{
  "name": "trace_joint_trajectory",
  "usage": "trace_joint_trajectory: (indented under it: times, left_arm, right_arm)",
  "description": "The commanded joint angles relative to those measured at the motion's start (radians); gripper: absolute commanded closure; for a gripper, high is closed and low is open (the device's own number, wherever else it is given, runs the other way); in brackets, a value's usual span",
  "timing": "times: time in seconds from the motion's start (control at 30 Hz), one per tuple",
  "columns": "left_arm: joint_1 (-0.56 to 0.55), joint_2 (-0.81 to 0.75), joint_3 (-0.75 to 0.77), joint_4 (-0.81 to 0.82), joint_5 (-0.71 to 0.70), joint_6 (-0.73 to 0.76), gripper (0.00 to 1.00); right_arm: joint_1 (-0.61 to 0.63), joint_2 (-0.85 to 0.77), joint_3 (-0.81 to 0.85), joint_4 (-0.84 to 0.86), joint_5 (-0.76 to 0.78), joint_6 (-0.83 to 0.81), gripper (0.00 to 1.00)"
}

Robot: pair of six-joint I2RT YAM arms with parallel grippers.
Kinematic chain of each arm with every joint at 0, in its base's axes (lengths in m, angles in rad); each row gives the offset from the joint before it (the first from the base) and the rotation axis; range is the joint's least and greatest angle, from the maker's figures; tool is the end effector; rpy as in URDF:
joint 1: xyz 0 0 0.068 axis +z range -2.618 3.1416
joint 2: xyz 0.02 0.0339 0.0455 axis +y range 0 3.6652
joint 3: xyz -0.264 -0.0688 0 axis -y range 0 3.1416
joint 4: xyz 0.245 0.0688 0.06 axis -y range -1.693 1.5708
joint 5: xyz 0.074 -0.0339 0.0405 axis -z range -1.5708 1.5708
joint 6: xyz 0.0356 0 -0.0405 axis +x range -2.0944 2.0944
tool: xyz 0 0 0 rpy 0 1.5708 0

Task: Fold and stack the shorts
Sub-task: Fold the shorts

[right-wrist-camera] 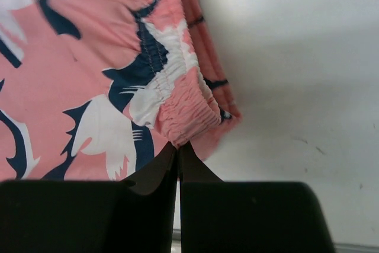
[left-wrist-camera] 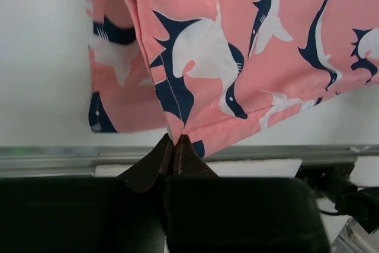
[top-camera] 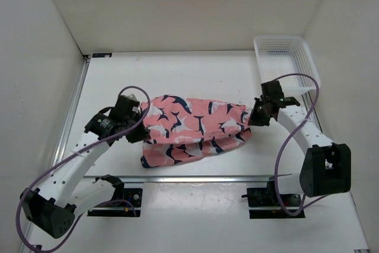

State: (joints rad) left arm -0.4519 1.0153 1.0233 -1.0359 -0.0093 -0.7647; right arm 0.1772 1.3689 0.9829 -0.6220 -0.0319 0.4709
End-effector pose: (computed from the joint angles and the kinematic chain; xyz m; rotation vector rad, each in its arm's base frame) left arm 0.1638 -0.0791 0.3059 -0.4179 2.6278 -0.4130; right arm 0.2706 0.0496 0.2428 0.3692 2.5778 0.2791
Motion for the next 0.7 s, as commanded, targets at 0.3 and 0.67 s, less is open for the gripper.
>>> trace_joint_trajectory:
  times: [0.3,0.67]
  left_arm:
    - [-0.221,-0.055,-0.149,-0.085,-0.043,-0.245,0.90]
    - [-0.234,-0.061,-0.254,-0.085,0.019,-0.289,0.00]
  right_arm:
    - [-0.004,-0.244,-0.217,-0.034,0.046,0.041,0.99]
    - [-0.015,-0.254,-0.277,-0.045,0.041,0.104,0.02]
